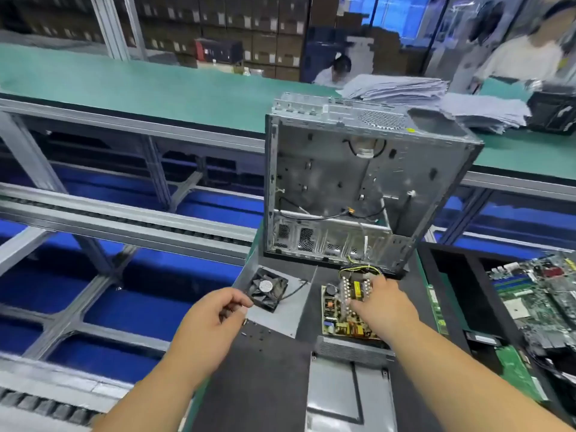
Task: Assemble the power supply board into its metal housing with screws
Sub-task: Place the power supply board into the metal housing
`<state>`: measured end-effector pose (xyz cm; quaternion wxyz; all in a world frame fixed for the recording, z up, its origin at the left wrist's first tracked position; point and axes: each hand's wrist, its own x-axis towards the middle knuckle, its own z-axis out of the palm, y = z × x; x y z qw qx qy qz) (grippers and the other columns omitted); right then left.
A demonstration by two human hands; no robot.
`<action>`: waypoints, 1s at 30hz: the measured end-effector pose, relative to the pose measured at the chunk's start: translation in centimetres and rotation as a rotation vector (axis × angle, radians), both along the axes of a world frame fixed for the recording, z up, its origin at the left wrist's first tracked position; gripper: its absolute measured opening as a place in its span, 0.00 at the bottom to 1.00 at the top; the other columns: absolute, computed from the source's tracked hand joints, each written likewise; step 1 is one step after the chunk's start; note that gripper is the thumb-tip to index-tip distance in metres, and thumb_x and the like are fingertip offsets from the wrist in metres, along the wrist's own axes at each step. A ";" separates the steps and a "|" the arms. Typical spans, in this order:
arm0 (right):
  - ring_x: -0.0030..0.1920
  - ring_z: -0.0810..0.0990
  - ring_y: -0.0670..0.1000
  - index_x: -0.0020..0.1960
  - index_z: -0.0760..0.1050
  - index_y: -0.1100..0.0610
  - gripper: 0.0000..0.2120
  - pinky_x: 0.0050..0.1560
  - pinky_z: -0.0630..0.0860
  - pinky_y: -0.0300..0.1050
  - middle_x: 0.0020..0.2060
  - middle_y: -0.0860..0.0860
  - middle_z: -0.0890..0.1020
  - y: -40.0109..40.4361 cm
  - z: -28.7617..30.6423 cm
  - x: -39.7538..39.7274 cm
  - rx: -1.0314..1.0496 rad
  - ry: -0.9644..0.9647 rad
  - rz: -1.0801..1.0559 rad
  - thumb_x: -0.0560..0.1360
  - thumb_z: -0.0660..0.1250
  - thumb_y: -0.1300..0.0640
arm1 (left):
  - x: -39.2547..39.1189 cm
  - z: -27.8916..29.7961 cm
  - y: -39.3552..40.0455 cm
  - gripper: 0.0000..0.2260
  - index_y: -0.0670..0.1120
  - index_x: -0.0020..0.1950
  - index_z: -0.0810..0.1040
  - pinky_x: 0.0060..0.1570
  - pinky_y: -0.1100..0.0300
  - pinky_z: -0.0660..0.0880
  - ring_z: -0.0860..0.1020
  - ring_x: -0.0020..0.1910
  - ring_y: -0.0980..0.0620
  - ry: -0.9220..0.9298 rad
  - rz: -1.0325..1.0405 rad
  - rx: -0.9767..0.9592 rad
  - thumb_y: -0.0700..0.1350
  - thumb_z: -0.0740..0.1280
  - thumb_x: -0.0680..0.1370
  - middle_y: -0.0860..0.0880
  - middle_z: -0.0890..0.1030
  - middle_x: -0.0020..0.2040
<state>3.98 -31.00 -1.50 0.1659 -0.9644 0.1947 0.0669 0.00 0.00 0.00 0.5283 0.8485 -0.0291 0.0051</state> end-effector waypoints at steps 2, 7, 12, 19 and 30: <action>0.62 0.75 0.60 0.73 0.61 0.52 0.37 0.54 0.76 0.51 0.64 0.55 0.72 0.4 -0.3 0.2 -0.053 0.057 -0.026 0.71 0.69 0.36 | -0.1 -0.2 0.1 0.11 0.57 0.46 0.81 0.37 0.70 0.73 0.75 0.39 0.59 0.027 0.014 -0.008 0.40 0.68 0.77 0.55 0.80 0.43; 0.54 0.81 0.57 0.71 0.58 0.54 0.37 0.46 0.78 0.48 0.60 0.53 0.76 1.1 -1.2 0.7 -0.017 0.133 -0.066 0.71 0.69 0.37 | 0.0 -0.7 -0.2 0.11 0.57 0.47 0.81 0.38 0.72 0.72 0.74 0.40 0.59 0.040 0.012 -0.009 0.40 0.67 0.77 0.57 0.79 0.44; 0.42 0.81 0.53 0.71 0.59 0.53 0.37 0.37 0.76 0.44 0.48 0.50 0.81 1.4 -1.0 0.7 0.011 0.084 -0.104 0.69 0.70 0.40 | 0.1 -0.5 -1.1 0.10 0.58 0.48 0.81 0.37 0.68 0.72 0.73 0.38 0.59 0.063 -0.016 -0.024 0.42 0.66 0.78 0.55 0.78 0.42; 0.34 0.81 0.48 0.67 0.68 0.52 0.34 0.38 0.77 0.41 0.34 0.47 0.81 -1.3 0.7 0.6 0.091 0.099 -0.188 0.66 0.66 0.37 | 0.4 -0.3 -3.0 0.10 0.58 0.47 0.81 0.36 0.68 0.74 0.74 0.38 0.59 0.048 -0.068 -0.030 0.42 0.66 0.78 0.57 0.78 0.42; 0.32 0.80 0.45 0.59 0.75 0.54 0.26 0.37 0.72 0.41 0.27 0.45 0.82 -6.3 5.4 -1.1 0.142 -0.016 -0.221 0.67 0.68 0.40 | 1.1 -0.5 -8.3 0.09 0.57 0.47 0.80 0.43 0.72 0.72 0.75 0.42 0.60 0.006 -0.251 0.082 0.43 0.65 0.78 0.57 0.78 0.45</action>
